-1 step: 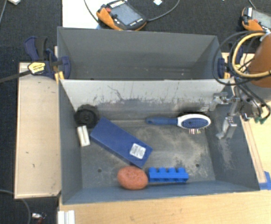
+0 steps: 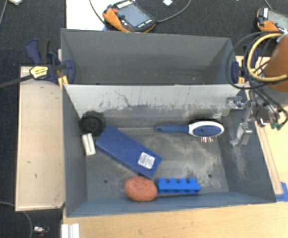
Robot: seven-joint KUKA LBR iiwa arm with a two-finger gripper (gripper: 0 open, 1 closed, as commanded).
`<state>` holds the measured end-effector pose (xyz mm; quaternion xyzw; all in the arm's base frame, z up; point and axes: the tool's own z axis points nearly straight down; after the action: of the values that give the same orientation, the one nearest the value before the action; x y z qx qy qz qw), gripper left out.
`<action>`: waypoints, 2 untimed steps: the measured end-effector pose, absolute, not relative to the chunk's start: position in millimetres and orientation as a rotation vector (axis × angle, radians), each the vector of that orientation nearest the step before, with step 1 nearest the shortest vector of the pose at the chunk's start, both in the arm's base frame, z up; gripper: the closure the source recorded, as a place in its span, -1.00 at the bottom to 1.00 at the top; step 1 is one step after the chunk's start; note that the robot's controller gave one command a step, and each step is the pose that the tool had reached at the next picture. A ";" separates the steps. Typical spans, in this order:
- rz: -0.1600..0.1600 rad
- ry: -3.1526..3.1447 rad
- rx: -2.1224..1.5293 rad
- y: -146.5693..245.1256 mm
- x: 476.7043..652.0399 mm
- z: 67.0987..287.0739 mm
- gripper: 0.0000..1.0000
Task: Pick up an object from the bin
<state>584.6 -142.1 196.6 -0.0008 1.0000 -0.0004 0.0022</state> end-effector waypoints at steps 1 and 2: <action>0.007 2.960 1.060 -128.2 580.4 68.5 -1.00; 0.000 3.079 0.569 -141.7 588.2 139.8 -1.00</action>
Offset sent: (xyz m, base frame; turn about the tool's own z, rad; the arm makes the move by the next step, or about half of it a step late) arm 0.0025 0.0007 -0.0580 0.3675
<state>588.2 -141.7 139.8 0.1816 0.9834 -0.0001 0.0053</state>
